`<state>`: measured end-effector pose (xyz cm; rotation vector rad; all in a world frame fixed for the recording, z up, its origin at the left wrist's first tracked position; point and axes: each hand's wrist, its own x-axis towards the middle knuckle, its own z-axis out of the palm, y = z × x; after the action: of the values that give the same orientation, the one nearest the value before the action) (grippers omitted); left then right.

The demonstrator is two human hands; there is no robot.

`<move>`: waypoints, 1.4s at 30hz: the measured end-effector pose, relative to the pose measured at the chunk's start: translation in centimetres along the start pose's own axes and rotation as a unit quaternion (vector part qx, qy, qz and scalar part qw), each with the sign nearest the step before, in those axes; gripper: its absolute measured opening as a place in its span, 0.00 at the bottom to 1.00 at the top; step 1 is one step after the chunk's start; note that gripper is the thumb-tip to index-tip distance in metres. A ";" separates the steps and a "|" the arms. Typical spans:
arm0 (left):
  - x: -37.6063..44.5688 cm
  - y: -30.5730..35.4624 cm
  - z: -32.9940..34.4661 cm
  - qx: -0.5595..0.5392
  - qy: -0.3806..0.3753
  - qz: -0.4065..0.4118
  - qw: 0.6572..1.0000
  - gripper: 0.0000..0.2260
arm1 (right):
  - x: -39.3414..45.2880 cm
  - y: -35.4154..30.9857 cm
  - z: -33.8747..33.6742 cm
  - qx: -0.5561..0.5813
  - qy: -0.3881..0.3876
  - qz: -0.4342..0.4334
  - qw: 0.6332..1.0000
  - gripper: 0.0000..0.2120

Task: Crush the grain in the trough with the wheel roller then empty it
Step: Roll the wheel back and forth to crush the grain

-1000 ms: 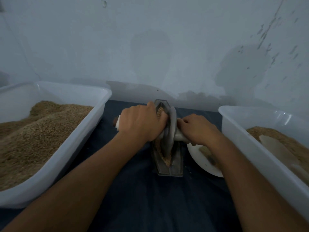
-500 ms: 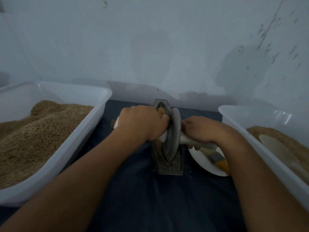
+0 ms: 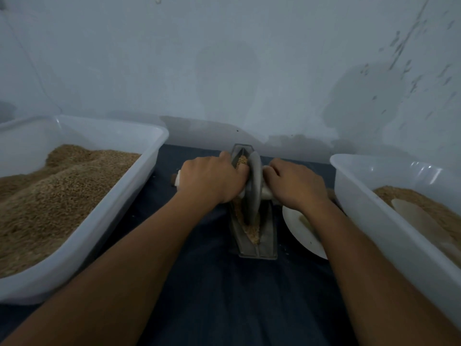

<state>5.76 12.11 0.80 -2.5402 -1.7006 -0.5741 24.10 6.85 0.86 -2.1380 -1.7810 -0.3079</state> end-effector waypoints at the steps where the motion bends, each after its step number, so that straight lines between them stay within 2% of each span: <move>1: 0.3 -0.1 0.2 -0.008 -0.004 -0.003 1.000 0.25 | 0.3 -0.1 0.3 -0.010 0.022 -0.004 1.000 0.20; 5: 1.3 -1.0 1.0 -0.046 -0.027 -0.023 0.998 0.28 | 1.7 -0.6 0.9 -0.025 0.068 -0.040 0.997 0.17; 9: 2.0 -1.0 1.5 -0.046 -0.008 -0.029 0.998 0.28 | 3.6 -0.3 1.2 -0.018 0.032 -0.043 0.998 0.16; 13: 2.8 -0.8 1.5 -0.037 0.012 -0.022 0.999 0.25 | 4.1 0.2 1.8 -0.015 0.044 -0.033 0.998 0.19; 19: 4.2 -0.5 1.5 -0.026 0.020 -0.020 0.999 0.24 | 5.4 0.4 1.8 0.018 0.013 -0.010 1.000 0.24; 24: 5.3 0.2 1.6 -0.016 0.045 -0.014 0.999 0.22 | 6.4 1.1 2.3 0.034 -0.016 0.000 0.999 0.22; 29: 6.6 -0.1 1.6 -0.022 0.031 -0.022 0.999 0.22 | 8.3 1.2 2.5 0.054 -0.036 0.004 0.998 0.20; 39: 9.1 0.3 1.8 -0.006 0.044 -0.018 0.999 0.24 | 11.0 1.7 2.9 0.089 -0.071 0.021 0.993 0.21; 42: 9.5 0.5 1.7 0.003 0.040 -0.017 0.999 0.24 | 11.4 1.8 2.8 0.104 -0.083 0.017 0.991 0.17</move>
<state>9.86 20.72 2.29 -2.4523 -1.7202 -0.6616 27.93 17.98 2.31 -2.0947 -1.7740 0.0647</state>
